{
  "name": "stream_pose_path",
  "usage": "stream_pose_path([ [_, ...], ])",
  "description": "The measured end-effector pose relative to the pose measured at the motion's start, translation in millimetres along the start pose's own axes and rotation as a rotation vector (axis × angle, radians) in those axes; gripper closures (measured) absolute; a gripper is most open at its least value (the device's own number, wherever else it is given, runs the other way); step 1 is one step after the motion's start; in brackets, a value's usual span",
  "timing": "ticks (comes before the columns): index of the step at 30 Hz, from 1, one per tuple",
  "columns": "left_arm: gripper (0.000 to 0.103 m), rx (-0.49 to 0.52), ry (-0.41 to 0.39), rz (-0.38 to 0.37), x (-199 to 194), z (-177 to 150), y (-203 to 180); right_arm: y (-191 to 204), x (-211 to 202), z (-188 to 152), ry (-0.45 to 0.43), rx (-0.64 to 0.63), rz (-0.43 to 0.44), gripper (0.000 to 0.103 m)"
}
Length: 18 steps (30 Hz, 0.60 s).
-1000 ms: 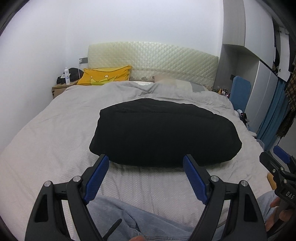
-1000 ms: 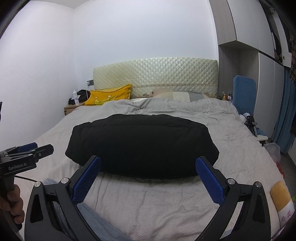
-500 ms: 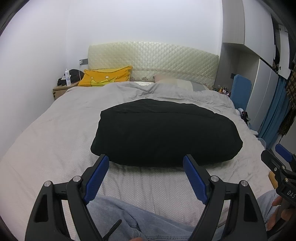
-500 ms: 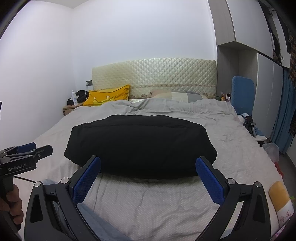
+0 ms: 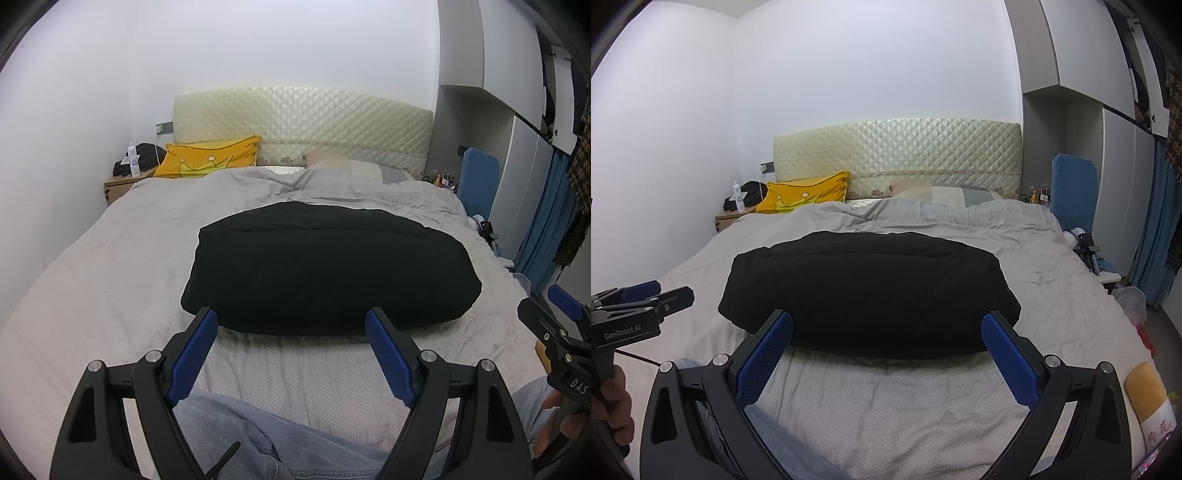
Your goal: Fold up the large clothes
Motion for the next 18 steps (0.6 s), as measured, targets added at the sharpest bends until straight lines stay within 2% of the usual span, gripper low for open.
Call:
stream_pose_path([
  [18,0.020,0.007,0.000,0.004,-2.6,3.7,-2.1,-0.5,-4.6,4.0,-0.009,-0.006,-0.009,0.000],
])
Point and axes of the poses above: each gripper's, at about its wrist camera, not at the fingertips, and x roughly the way its jaws point, y to its left, z to its top, the point moved 5 cm from there along x, roughly the way its jaws point, and after that the axes turned 14 degrees about z, right-handed, at the moved point
